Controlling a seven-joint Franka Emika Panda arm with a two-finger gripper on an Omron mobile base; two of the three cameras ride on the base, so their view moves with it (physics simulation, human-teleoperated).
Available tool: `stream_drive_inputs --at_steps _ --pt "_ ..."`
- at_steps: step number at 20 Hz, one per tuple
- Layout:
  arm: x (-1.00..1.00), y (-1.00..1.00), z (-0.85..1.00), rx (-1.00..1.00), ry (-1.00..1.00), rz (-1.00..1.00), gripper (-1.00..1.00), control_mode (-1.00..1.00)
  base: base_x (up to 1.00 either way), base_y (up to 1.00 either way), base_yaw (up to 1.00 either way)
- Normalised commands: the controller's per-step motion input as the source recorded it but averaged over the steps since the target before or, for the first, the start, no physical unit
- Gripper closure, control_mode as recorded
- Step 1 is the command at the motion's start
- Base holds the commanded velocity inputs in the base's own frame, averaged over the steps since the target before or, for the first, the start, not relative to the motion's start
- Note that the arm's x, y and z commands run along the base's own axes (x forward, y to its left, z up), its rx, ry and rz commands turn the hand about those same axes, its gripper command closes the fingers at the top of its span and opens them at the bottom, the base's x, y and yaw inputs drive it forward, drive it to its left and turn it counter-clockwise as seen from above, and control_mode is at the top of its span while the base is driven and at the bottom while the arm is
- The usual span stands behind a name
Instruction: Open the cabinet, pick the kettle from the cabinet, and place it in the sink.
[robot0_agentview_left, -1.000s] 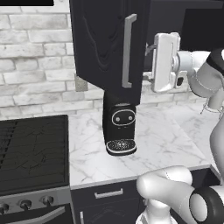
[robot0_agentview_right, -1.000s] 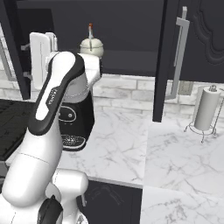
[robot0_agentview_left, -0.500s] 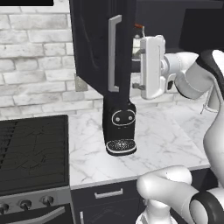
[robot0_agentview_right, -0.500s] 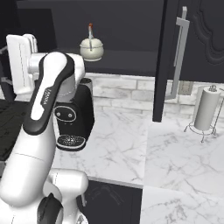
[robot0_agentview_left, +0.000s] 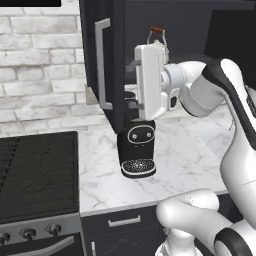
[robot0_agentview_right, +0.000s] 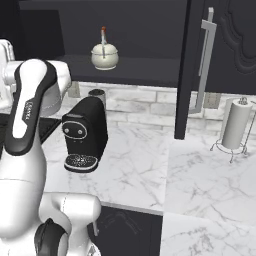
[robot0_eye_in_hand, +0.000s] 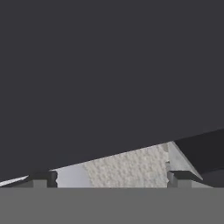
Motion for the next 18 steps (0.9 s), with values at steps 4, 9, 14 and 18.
stream_drive_inputs --at_steps 4,9,14,18 --pt "-0.17 0.68 -0.07 -0.06 0.0 0.0 -1.0 -1.0 0.0 0.0 0.0" --pt "-0.01 0.45 -0.09 -0.14 0.0 -0.03 -1.0 -1.0 0.0 0.0 0.0" --pt "0.09 -0.12 -0.01 -0.14 0.0 -0.07 -1.0 -1.0 0.0 0.0 0.0" --pt "0.1 -0.39 0.01 -0.11 0.0 -0.03 -1.0 -1.0 0.0 0.0 0.0"
